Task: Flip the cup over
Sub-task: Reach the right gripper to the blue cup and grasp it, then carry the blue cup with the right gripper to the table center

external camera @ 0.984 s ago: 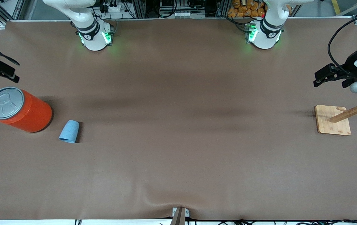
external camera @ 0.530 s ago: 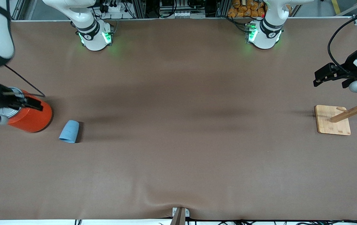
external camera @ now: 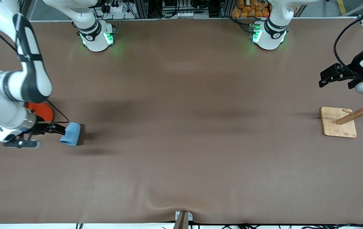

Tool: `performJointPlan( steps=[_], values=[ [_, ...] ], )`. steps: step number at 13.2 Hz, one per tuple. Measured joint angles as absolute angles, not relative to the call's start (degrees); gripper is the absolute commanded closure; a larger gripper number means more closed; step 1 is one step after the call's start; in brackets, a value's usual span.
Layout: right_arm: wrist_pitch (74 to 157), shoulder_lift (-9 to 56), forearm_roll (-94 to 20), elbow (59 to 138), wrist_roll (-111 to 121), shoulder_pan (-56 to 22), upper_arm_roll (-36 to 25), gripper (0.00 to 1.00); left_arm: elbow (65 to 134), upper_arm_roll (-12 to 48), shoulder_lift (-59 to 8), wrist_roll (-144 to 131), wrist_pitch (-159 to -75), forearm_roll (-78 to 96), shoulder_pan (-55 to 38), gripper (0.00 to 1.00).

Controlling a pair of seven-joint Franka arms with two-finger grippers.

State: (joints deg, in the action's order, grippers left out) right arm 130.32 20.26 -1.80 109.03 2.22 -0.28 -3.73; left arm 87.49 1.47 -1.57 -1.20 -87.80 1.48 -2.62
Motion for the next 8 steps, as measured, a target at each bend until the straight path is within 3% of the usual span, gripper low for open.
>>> performJointPlan(
  steps=[4, 8],
  values=[
    [138.75, 25.43, -1.80, 113.15, 2.24, -0.44, -3.91, 0.00, 87.52, 1.36, -1.61, -1.20, -87.71, 1.48, -2.57, 0.00],
    [141.08, 29.62, -1.80, 113.14, 2.29, -0.43, -4.28, 0.00, 87.52, 1.37, -1.69, -1.19, -87.67, 1.48, -2.57, 0.00]
  ],
)
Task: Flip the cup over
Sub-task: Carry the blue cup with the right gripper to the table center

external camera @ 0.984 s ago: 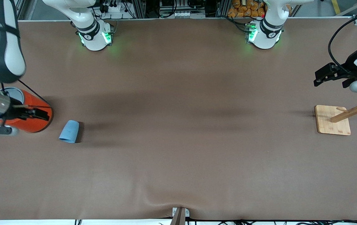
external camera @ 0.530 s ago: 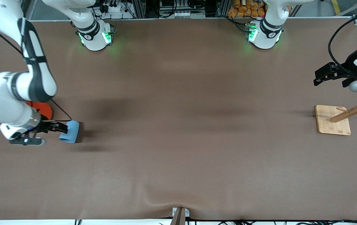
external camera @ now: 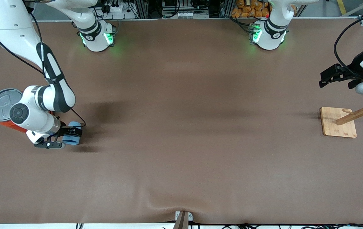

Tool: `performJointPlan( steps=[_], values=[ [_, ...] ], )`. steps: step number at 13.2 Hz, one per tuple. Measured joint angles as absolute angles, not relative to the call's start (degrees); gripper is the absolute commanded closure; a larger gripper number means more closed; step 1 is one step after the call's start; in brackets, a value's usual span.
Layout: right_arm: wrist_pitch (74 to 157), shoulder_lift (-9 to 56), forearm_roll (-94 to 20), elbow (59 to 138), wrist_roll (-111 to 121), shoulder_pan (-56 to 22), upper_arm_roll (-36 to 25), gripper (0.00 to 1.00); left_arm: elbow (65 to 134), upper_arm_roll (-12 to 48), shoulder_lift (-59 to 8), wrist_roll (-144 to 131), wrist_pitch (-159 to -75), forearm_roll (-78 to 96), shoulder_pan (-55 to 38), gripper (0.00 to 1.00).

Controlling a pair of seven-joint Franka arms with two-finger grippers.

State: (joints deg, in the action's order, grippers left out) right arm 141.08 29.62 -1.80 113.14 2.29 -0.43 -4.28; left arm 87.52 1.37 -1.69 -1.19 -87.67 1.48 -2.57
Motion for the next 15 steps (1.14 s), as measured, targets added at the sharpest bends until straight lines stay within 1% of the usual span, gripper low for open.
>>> performJointPlan(
  steps=[1, 2, 3, 5, 7, 8, 13, 15],
  values=[
    [142.75, 30.53, -1.80, 113.15, 2.29, -0.43, -4.29, 0.32, 87.52, 1.37, -1.69, -1.19, -87.67, 1.48, -2.57, 0.00],
    [144.48, 31.49, -1.80, 113.14, 2.52, -0.42, -4.30, 0.52, 87.53, 1.37, -1.69, -1.19, -87.67, 1.48, -2.57, 0.00],
    [145.50, 32.26, -1.80, 113.13, 3.30, -0.42, -4.32, 0.59, 87.53, 1.39, -1.70, -1.19, -87.66, 1.48, -2.57, 0.00],
    [145.87, 32.11, -1.78, 112.87, 6.16, -0.32, -4.43, 0.58, 87.54, 1.41, -1.70, -1.17, -87.64, 1.48, -2.58, 0.00],
    [145.91, 32.01, -1.78, 112.55, 10.22, 0.00, -4.55, 0.55, 87.55, 1.42, -1.72, -1.17, -87.63, 1.48, -2.58, 0.00],
    [145.68, 31.75, -1.78, 112.22, 12.31, 0.09, -4.59, 0.51, 87.55, 1.42, -1.73, -1.17, -87.62, 1.48, -2.58, 0.00],
    [142.91, 29.74, -1.78, 108.66, 27.40, -0.42, -4.12, 0.52, 87.58, 1.43, -1.77, -1.17, -87.57, 1.48, -2.58, 0.00],
    [142.87, 29.74, -1.78, 107.21, 33.13, -3.47, -3.36, 0.52, 87.58, 1.43, -1.77, -1.17, -87.57, 1.48, -2.57, 0.00]
  ],
)
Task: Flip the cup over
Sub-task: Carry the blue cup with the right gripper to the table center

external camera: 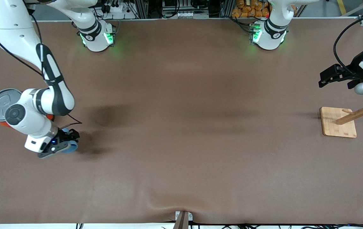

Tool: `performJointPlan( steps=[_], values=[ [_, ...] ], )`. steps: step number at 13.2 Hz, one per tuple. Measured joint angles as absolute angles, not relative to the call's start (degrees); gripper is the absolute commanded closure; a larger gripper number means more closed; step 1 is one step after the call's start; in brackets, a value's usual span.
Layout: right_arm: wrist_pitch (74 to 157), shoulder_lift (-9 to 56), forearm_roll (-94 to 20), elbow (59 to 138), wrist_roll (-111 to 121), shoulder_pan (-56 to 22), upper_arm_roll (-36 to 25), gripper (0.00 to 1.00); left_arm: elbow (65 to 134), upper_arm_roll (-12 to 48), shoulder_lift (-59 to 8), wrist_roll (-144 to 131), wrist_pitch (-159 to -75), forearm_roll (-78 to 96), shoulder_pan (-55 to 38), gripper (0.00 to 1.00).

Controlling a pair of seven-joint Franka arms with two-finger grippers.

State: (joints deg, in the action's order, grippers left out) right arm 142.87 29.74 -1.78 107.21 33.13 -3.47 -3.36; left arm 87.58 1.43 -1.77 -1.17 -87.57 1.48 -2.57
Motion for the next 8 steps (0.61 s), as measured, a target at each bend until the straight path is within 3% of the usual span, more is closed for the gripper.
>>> performJointPlan(
  steps=[8],
  values=[
    [142.81, 32.84, -1.86, 100.71, 48.06, -21.32, 2.47, 0.49, 87.59, 1.46, -1.77, -1.17, -87.57, 1.48, -2.58, 0.00]
  ],
)
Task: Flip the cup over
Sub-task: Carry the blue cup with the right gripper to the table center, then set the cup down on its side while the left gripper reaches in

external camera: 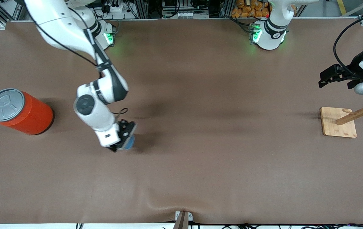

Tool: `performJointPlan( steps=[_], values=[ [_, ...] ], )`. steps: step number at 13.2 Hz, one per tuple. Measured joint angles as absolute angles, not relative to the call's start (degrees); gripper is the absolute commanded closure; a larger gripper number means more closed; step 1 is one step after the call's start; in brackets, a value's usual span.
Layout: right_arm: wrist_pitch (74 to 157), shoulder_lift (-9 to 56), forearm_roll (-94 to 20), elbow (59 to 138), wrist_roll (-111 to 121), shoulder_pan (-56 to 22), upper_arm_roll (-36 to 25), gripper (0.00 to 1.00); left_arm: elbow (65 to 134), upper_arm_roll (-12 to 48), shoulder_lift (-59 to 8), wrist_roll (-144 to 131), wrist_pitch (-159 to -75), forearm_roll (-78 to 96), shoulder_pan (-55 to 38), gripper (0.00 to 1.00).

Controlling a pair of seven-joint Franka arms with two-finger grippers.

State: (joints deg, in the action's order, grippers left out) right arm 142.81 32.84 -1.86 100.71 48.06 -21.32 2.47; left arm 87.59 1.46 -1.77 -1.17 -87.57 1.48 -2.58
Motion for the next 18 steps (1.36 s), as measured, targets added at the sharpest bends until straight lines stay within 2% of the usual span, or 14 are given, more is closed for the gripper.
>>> performJointPlan(
  steps=[2, 4, 10, 11, 12, 13, 18],
  values=[
    [142.81, 35.54, -1.85, 98.38, 50.17, -24.81, 2.54, 0.47, 87.63, 1.48, -1.78, -1.17, -87.56, 1.48, -2.60, 0.00],
    [143.00, 37.79, -1.82, 97.07, 51.99, -27.03, 2.53, 0.37, 87.66, 1.50, -1.81, -1.17, -87.56, 1.48, -2.60, 0.00],
    [147.23, 40.89, -1.79, 95.90, 53.06, -34.25, 2.58, 0.35, 87.77, 1.54, -1.87, -1.17, -87.56, 1.48, -2.61, 0.00],
    [148.32, 41.57, -1.79, 95.90, 53.06, -34.59, 2.56, 0.26, 87.78, 1.54, -1.89, -1.17, -87.56, 1.48, -2.61, 0.00],
    [149.32, 42.32, -1.79, 95.88, 53.06, -34.60, 2.48, 0.10, 87.80, 1.54, -1.91, -1.15, -87.56, 1.48, -2.61, 0.00],
    [150.10, 43.05, -1.79, 95.87, 53.07, -34.59, 2.28, 0.00, 87.83, 1.54, -1.97, -1.01, -87.56, 1.48, -2.61, 0.00],
    [150.85, 43.75, -1.79, 95.35, 53.26, -34.23, 1.66, 0.00, 87.91, 1.54, -2.38, -0.27, -87.56, 1.48, -2.60, 0.00]
  ],
)
